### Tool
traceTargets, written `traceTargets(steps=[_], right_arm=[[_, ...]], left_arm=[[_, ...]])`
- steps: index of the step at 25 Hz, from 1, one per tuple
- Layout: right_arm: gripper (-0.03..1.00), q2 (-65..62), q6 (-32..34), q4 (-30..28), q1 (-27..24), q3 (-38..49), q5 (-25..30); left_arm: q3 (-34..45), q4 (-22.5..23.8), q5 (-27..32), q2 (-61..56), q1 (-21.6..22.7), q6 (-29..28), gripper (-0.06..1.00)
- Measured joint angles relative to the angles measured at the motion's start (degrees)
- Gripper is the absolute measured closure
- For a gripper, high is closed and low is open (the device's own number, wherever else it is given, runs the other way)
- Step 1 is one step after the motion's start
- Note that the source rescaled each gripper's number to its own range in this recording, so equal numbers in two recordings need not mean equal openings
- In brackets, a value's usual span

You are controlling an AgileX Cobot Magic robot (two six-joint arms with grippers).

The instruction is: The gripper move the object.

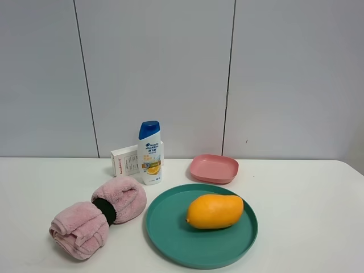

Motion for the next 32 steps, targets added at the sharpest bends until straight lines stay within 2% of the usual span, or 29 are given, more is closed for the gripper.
traceTargets(steps=[7,14,20,32], right_arm=[[-0.03,0.0,0.0,0.0,0.0,0.0,0.0],[-0.03,0.0,0.0,0.0,0.0,0.0,0.0],[-0.03,0.0,0.0,0.0,0.0,0.0,0.0],[-0.03,0.0,0.0,0.0,0.0,0.0,0.0]], left_arm=[[11.9,-1.1,2.5,-15.9,0.0,-5.6,0.28],[18.5,-1.1,2.1,-24.2,0.0,-6.1,0.28],[20.4,-1.1,-0.2,-24.3,0.0,-6.0,0.28],[20.4,-0.9,-0.7,-24.3,0.0,-6.0,0.27]])
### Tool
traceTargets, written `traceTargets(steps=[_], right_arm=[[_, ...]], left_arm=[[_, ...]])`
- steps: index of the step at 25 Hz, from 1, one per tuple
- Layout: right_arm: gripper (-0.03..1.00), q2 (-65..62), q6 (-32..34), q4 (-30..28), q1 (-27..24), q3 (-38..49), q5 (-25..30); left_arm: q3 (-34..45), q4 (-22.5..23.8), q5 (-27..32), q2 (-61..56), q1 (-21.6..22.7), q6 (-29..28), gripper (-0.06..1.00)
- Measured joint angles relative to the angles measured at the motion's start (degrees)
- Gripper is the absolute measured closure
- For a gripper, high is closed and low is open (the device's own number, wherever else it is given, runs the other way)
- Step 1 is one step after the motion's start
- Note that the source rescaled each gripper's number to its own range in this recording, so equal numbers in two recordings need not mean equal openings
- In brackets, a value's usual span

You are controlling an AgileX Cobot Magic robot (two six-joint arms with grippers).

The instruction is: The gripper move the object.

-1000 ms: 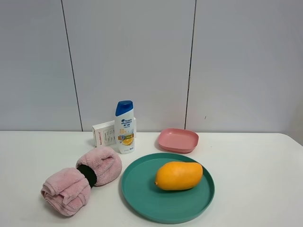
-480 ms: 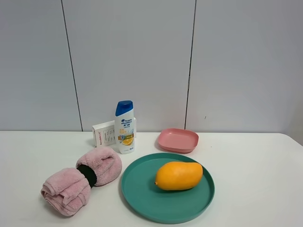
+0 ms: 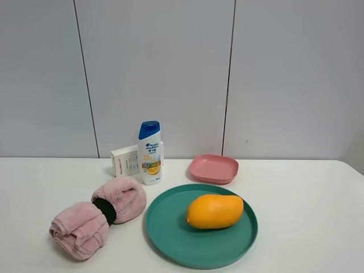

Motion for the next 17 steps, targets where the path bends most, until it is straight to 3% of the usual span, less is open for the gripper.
traceTargets(steps=[17], right_arm=[[-0.03,0.0,0.0,0.0,0.0,0.0,0.0]], left_arm=[[0.0,0.0,0.0,0.0,0.0,0.0,0.27]])
